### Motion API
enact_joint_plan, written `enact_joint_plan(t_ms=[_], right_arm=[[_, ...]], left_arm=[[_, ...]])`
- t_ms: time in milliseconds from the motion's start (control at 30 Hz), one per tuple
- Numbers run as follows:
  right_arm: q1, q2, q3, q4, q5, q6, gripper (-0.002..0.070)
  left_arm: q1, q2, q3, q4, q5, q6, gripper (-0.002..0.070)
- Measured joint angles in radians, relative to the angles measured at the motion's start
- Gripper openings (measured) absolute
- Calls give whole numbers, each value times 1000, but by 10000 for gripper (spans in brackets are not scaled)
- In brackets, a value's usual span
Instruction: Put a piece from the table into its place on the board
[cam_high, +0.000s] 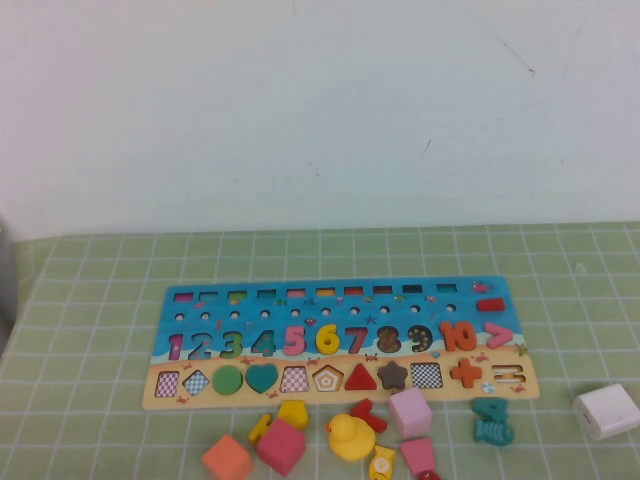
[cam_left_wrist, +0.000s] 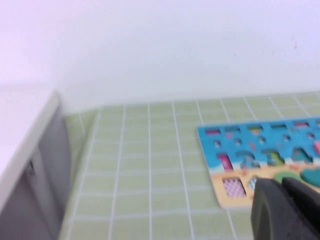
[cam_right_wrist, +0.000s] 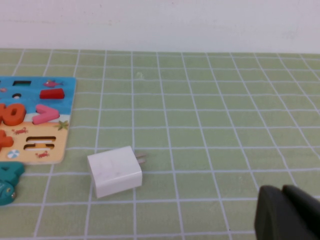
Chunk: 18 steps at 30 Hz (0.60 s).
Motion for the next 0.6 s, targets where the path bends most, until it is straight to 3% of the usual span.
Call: enact_joint_plan(t_ms=[167,300,600], right_arm=[[0,0,0,0,0,0,-1],[0,0,0,0,0,0,-1],[0,0,0,0,0,0,-1]], left_arm=[[0,-9,0,-67,122,1,-1],[0,-9,0,-130,133,1,-1],[0,-9,-2,-136,143,2,-1]])
